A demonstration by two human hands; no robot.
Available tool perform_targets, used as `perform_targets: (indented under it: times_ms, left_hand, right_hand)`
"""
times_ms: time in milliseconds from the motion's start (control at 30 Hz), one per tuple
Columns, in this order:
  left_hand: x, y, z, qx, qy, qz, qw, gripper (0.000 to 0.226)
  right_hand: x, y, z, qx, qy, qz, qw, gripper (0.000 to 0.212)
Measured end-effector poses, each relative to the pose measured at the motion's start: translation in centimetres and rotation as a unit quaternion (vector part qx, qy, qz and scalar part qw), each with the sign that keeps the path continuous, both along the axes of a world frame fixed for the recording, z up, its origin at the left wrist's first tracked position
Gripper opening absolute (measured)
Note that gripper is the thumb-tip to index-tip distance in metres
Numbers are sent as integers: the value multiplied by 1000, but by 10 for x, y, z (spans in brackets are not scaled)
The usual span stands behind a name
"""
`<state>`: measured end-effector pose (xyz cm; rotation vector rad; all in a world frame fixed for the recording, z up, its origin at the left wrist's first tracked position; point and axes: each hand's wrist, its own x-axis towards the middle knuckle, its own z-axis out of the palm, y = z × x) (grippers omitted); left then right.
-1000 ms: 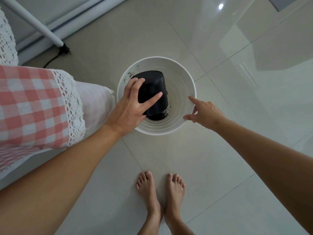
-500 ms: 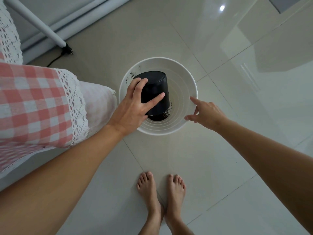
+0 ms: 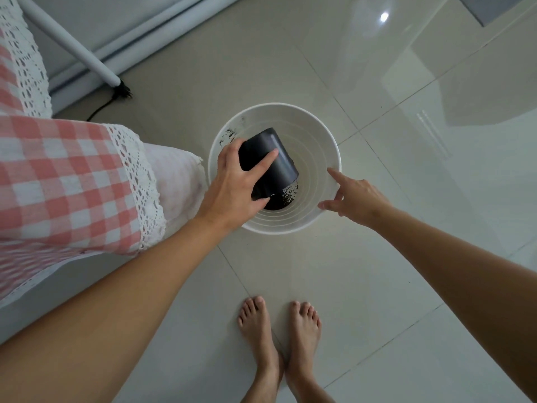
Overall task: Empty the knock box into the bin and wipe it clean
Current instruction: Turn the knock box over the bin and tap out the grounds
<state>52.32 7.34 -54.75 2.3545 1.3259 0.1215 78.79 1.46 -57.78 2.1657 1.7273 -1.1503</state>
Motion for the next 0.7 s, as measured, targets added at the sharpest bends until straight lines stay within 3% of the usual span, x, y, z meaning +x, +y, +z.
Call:
perform_targets:
  times_ms: [67,167,300,367,467,600,700]
  left_hand:
    - [3,-2,2,-98,-37,91,990,93]
    - [7,6,24,-236,-118,219,940,93]
    - [15,20,84,-420,-264,269,826,70]
    - [23,23,124,-479,-292,260,786,54]
    - [34,28,190,-520,-311,234,760,40]
    - [35,35,290,-543,-332,222,739,53]
    - [24,33,376,-541,-313,221,749,62]
  right_hand:
    - [0,-2,4,14,-5,-1,1000,98]
    - [-1,0,26,75,-11,12,997,108]
    - [-3,4,84,117,106,-15,987,123]
    - [-4,5,126,147,172,-30,974,125]
    - [-6,4,197,204,244,-60,946,123]
    - [-9,6,299,240,283,-106,922,124]
    - [-18,7,384,255,286,-91,919,123]
